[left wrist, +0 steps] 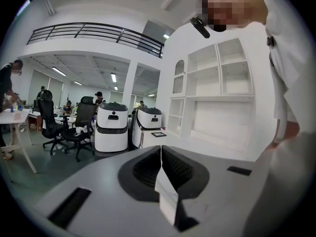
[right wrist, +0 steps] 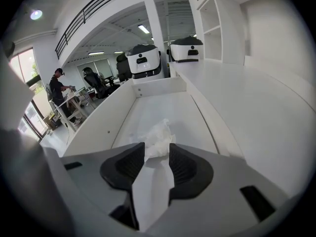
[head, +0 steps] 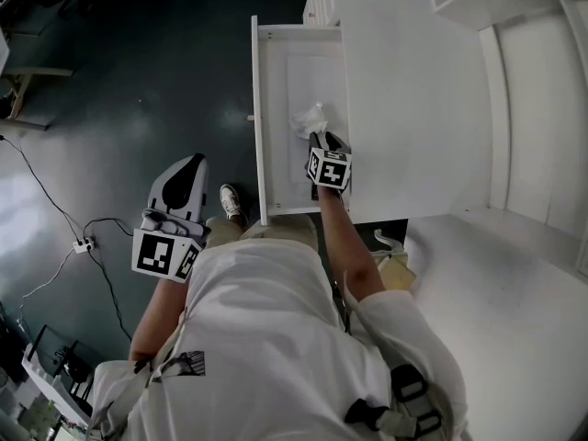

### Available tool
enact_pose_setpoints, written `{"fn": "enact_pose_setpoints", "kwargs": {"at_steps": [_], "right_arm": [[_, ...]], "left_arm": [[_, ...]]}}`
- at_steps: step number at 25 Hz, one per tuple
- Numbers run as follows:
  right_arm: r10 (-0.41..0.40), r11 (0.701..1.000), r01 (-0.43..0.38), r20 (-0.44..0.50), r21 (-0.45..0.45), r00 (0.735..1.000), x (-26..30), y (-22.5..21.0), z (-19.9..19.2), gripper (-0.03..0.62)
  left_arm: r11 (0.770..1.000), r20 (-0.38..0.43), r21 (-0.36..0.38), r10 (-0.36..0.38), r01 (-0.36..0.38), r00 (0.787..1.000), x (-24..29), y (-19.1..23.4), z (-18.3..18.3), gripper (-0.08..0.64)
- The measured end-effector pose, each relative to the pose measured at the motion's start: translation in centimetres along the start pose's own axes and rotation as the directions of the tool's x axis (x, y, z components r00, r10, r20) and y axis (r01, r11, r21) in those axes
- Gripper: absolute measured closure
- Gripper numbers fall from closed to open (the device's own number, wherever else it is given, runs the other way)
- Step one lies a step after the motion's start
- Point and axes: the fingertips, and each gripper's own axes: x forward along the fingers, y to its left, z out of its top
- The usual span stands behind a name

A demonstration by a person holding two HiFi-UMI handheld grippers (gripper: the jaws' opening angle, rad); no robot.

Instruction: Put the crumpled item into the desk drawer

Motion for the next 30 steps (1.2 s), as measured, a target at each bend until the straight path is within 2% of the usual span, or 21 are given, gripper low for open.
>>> {"fn": "enact_pose_setpoints", "kwargs": {"at_steps": [5, 10, 12, 24, 30], "right_arm": [[0.011, 1.000, -0.011, 0.045, -0.017, 0.999, -2.5, 1.4, 1.0, 0.467], [0.006, 1.000, -0.005, 0.102, -0.014, 0.995, -5.9, 2.4, 1.9, 0.559], [-0.001, 1.000, 0.002, 0.128, -0.010, 0.992, -7.3, 2.7, 2.5, 0.575], [-0.079, 0.996, 0.067, 0.245, 0.056, 0.966, -14.5, 1.8, 4.0, 0.581], [-0.110, 0.992, 0.080, 0.353, 0.097, 0.929, -18.5, 1.4, 6.8, 0.581]], "left_arm": [[0.998, 0.040, -0.006, -0.054, 0.055, 0.998, 0.2, -0.2, 0.8, 0.541], [0.995, 0.080, -0.011, -0.101, 0.102, 0.992, 0.1, 0.0, 1.9, 0.541], [0.993, 0.096, -0.011, -0.117, 0.119, 0.988, 0.2, 0.4, 2.4, 0.541], [0.981, 0.169, -0.003, -0.191, 0.195, 0.967, 0.4, 1.3, 4.8, 0.541], [0.977, 0.211, 0.014, -0.209, 0.211, 0.955, 0.7, 2.2, 6.1, 0.541]]}}
